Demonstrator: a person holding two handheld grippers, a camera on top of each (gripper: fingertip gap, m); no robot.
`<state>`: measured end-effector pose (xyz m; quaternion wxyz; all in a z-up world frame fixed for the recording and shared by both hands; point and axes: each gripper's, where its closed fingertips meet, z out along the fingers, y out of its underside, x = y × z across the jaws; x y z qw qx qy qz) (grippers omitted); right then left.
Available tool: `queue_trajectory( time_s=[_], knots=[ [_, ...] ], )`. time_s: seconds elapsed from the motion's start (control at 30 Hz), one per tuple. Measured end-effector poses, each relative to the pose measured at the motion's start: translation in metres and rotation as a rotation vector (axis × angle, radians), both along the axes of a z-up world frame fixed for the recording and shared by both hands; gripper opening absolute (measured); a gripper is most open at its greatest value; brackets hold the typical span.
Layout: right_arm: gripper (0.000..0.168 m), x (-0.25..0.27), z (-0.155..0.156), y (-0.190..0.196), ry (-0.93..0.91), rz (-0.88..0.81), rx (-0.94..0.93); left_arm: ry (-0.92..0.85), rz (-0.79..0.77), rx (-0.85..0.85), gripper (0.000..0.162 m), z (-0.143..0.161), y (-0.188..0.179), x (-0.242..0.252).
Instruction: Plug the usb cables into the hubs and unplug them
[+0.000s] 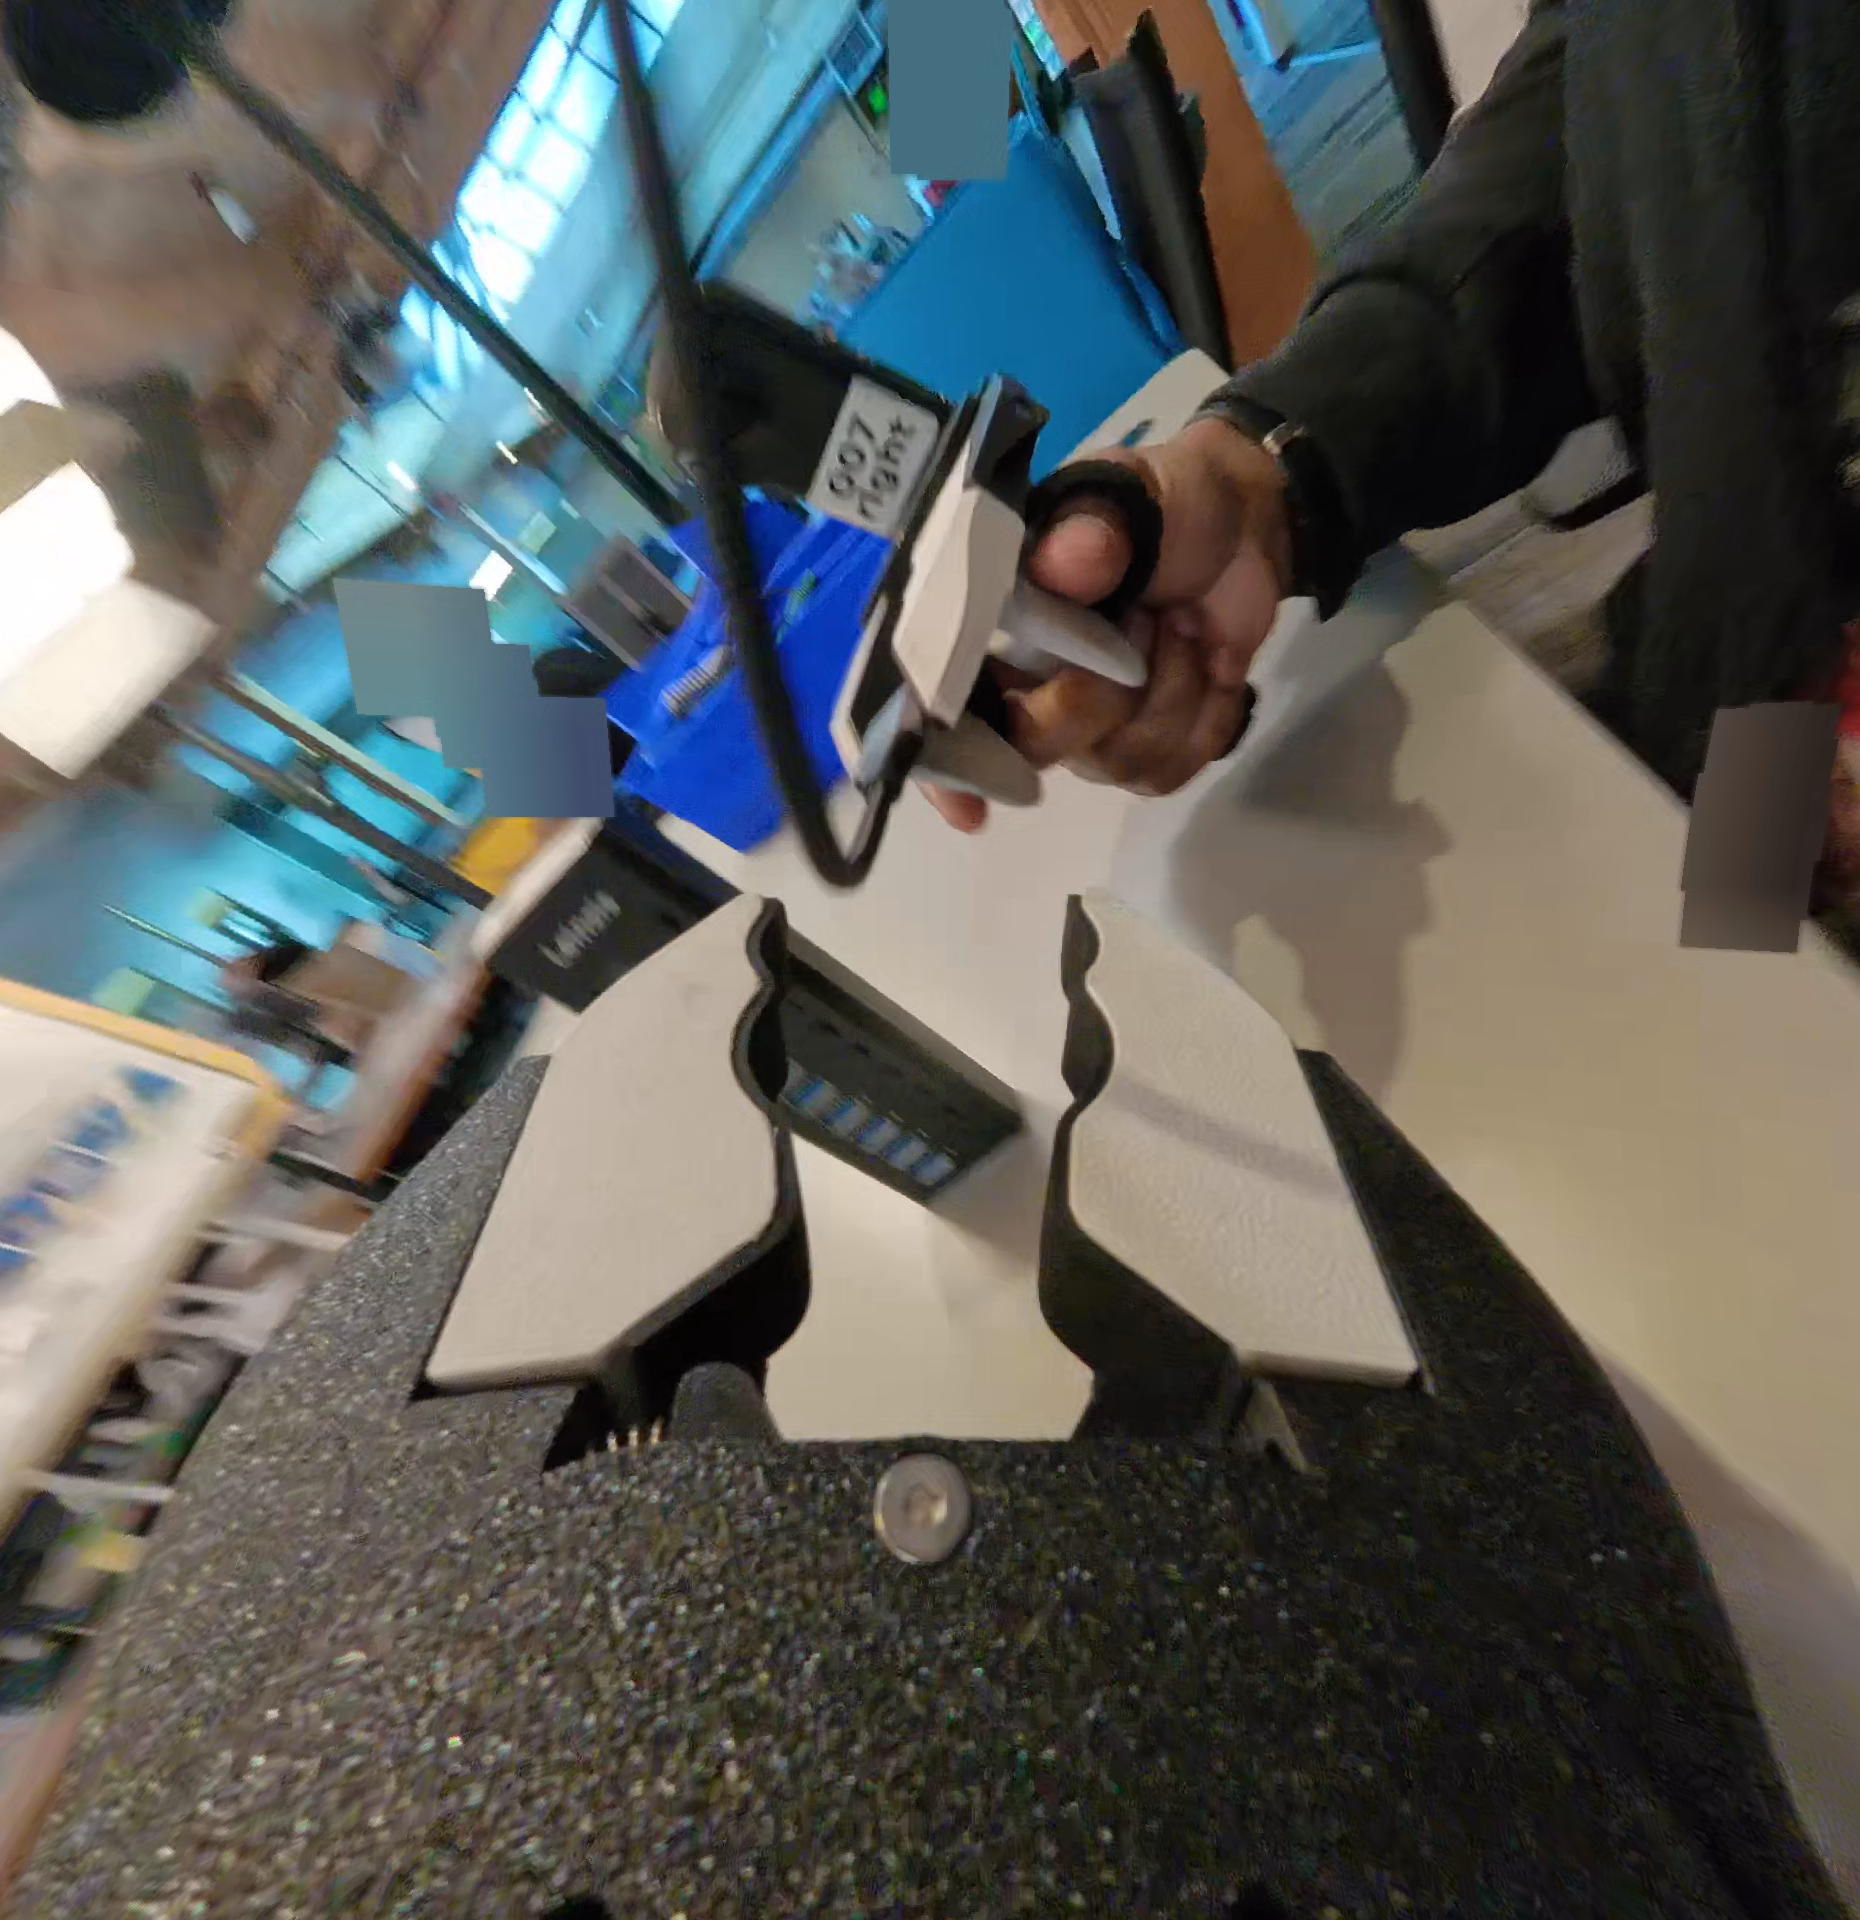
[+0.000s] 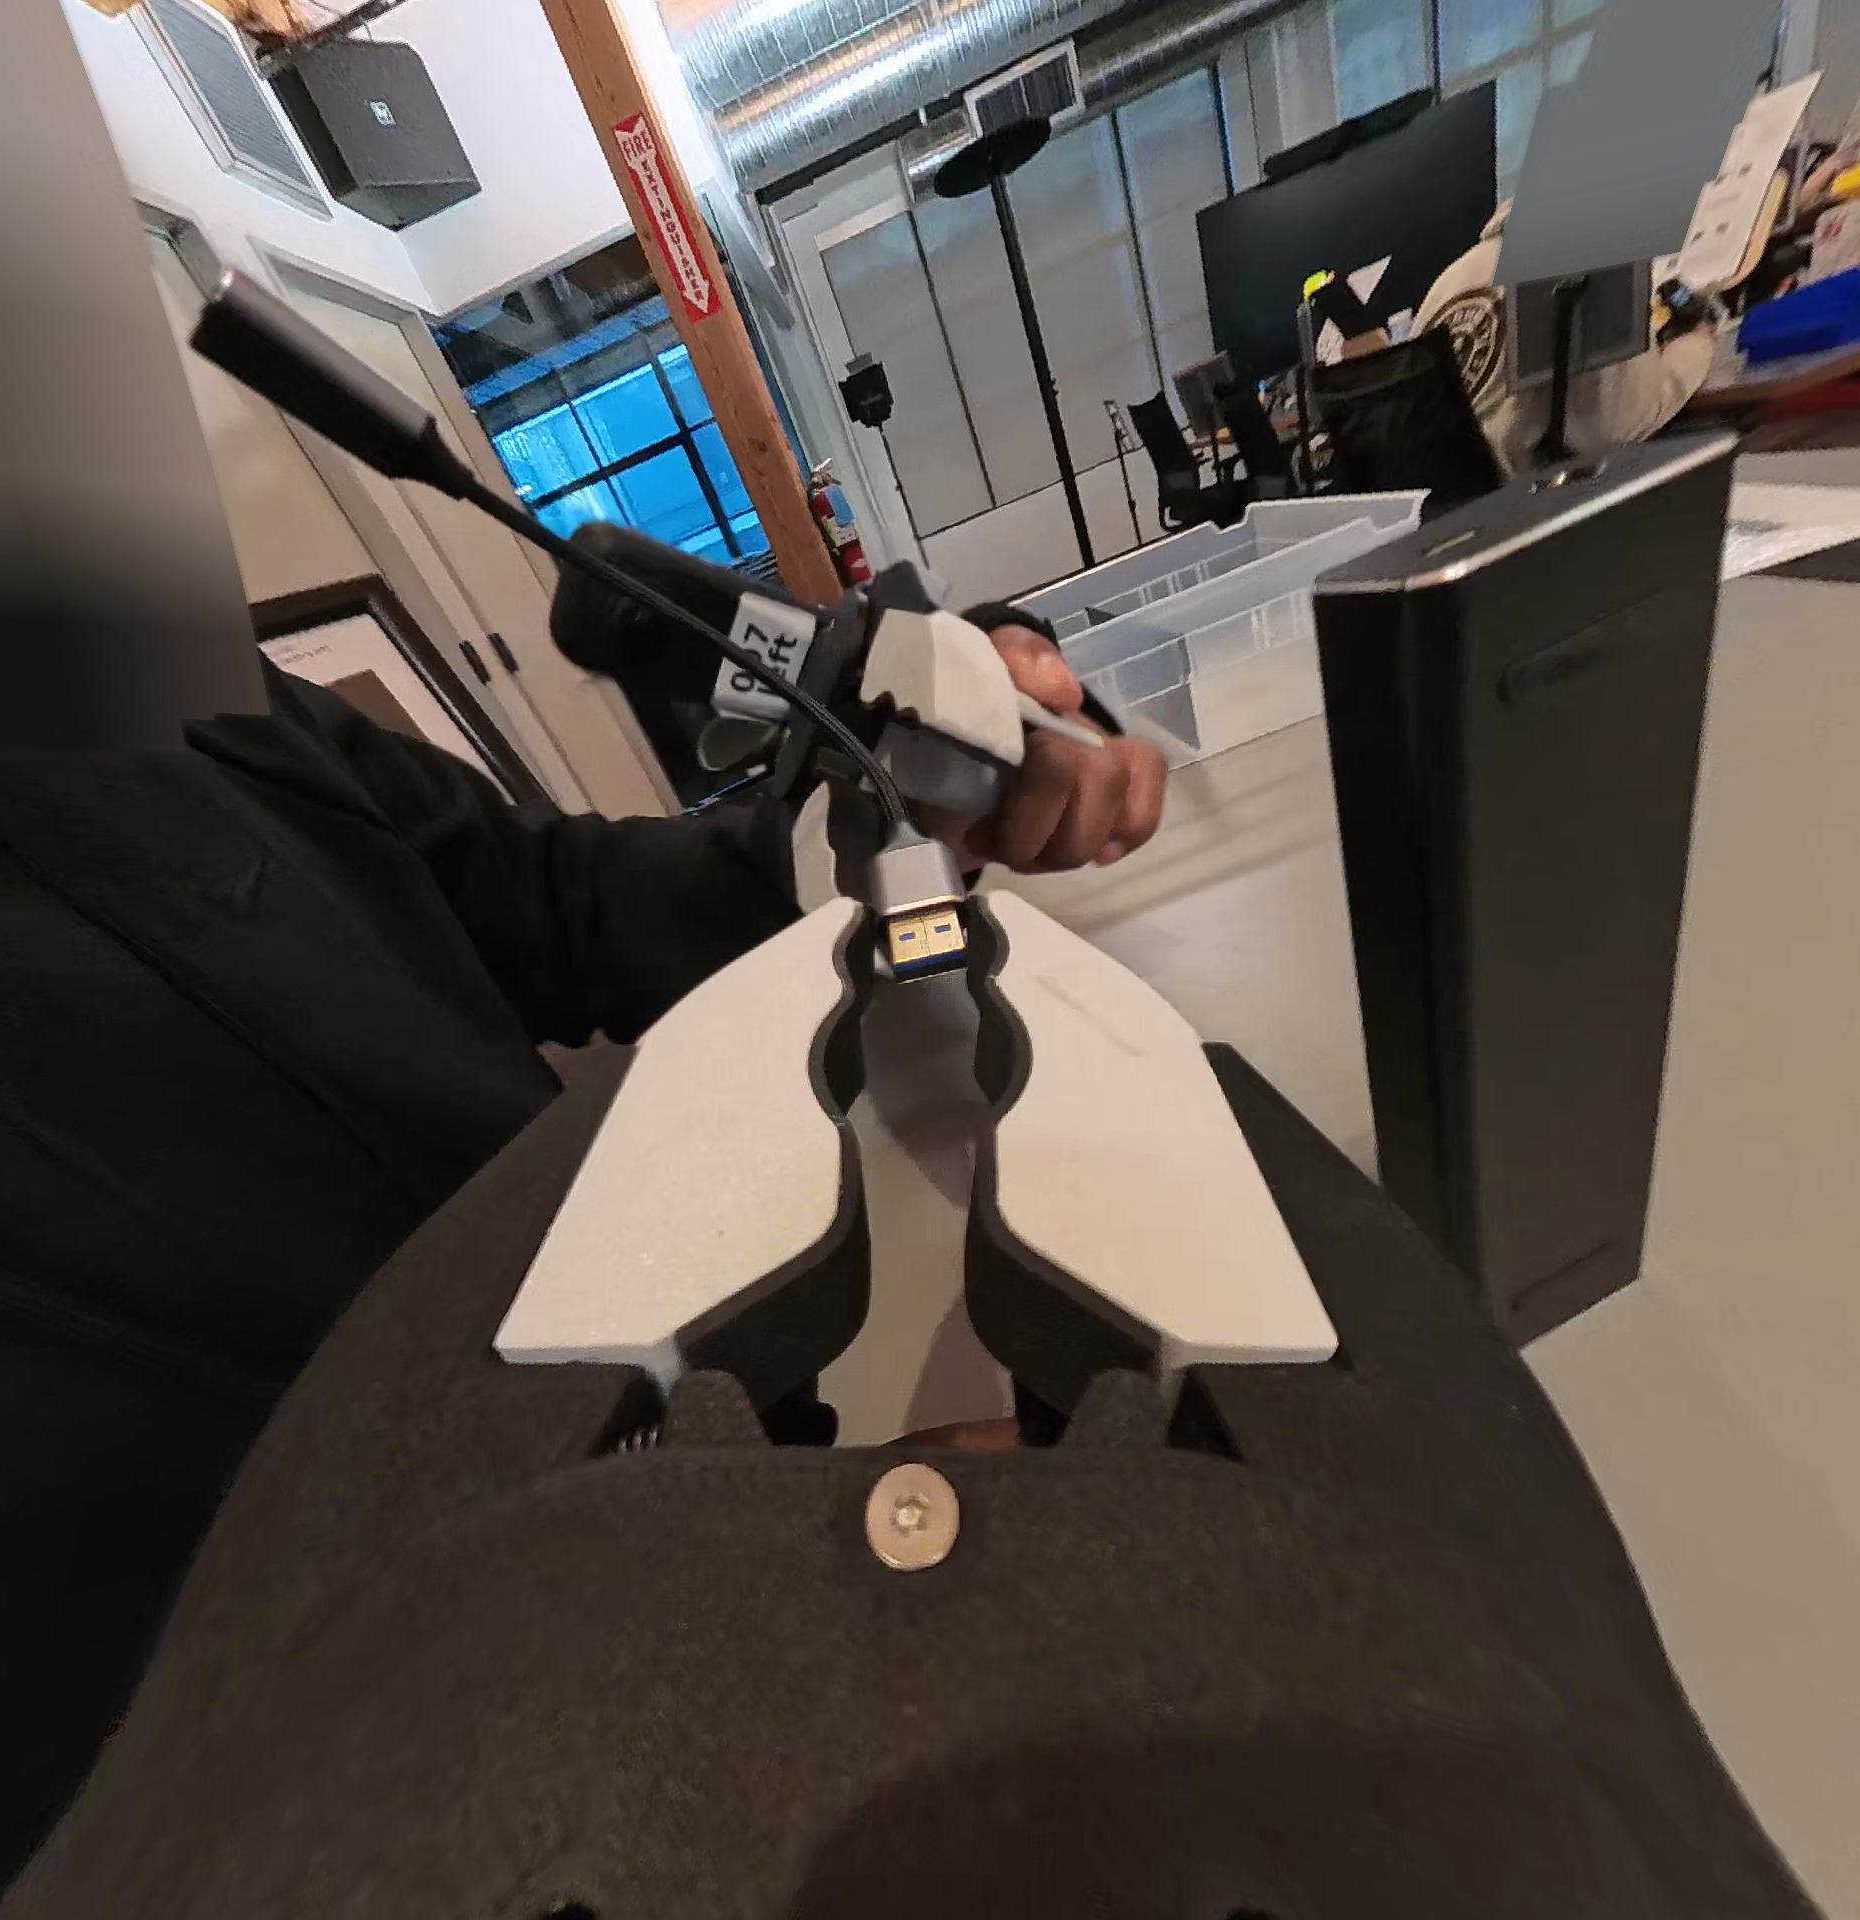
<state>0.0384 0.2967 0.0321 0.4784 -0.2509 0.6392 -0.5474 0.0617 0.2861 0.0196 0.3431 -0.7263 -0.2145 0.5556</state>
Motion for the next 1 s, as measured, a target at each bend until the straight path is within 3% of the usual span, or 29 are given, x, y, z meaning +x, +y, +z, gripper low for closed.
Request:
queue_trajectory(
  time_s=[0.1, 0.27, 0.37, 0.5, 0.7, 0.8, 1.0],
  knots=[
    [0.016, 0.0, 0.001, 0.004, 0.061, 0.01, -0.088, -0.1, 0.044, 0.206, 0.05, -0.003, -0.017, 0.021],
    [0.016, 0.007, -0.006, 0.008, 0.173, 0.033, -0.21, -0.162, 0.11, 0.703, 0.047, 0.027, -0.056, 0.038],
    [0.016, 0.011, -0.009, 0.002, 0.226, 0.019, -0.261, -0.334, 0.058, 1.002, 0.045, 0.031, -0.049, 0.027],
    [0.016, 0.015, -0.014, -0.006, 0.317, 0.006, -0.33, -0.606, -0.101, 1.32, 0.042, 0.021, -0.008, 0.007],
    [0.016, 0.017, -0.023, -0.009, 0.387, 0.009, -0.362, -0.761, -0.084, 1.457, 0.031, -0.014, 0.008, -0.007],
    [0.016, 0.016, -0.025, -0.011, 0.382, 0.009, -0.359, -0.749, -0.113, 1.519, 0.012, -0.016, 0.012, -0.009],
    [0.016, 0.013, -0.029, -0.009, 0.388, 0.02, -0.357, -0.693, -0.127, 1.567, 0.008, -0.016, 0.014, -0.011]
  ],
)
